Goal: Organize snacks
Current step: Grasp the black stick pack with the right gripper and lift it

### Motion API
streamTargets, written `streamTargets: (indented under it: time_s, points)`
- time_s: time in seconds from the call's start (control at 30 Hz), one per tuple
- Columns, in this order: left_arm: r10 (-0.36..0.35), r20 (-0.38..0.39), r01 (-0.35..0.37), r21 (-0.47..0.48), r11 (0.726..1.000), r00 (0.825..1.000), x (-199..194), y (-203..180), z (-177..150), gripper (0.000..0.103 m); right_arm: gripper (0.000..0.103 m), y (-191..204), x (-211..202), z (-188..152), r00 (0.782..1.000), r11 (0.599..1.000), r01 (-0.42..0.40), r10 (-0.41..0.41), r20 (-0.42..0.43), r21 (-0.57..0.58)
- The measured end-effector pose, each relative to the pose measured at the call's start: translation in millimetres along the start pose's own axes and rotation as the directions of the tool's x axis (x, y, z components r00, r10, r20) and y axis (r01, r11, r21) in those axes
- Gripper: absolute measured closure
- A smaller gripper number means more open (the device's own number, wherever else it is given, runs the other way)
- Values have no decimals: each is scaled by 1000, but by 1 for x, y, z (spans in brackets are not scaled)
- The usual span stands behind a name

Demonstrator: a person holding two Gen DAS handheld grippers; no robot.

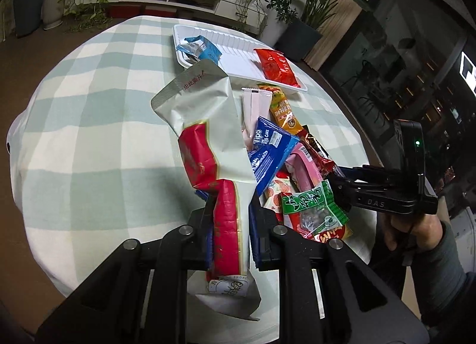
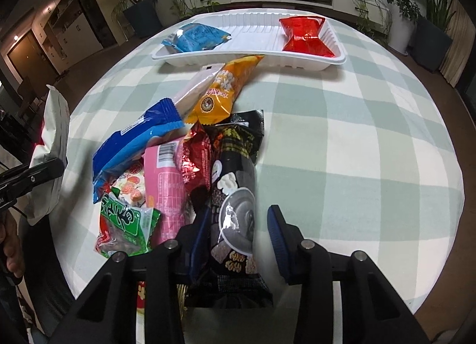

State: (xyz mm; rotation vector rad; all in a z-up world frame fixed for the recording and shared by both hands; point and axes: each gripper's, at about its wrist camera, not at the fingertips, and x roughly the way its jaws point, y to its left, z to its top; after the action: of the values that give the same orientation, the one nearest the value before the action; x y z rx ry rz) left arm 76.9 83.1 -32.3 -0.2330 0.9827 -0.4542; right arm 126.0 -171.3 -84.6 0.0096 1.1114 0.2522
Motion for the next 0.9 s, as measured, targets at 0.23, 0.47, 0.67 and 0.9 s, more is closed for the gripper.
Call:
streamTargets:
  time_s: [0.23,0.47,0.67,0.9]
  points:
    - [-13,2,13,1,1000,1000,3,-3,3,86,78,2,3,2,1000,999,28,-27,16,-24]
    - [-27,20,27,1,1000,999,-1,-4,7,86,80,-13,-6,-5,998,998,-17,13,54,64]
    - [-42,31,42,-6,999,999,-4,-3,11,86,80,-33,-24,-12,993,984,-57,38,113,167]
    - [-45,49,47,-22,999,998,-6,5,27,86,80,-67,-36,-13,987,961,-76,35,158,266]
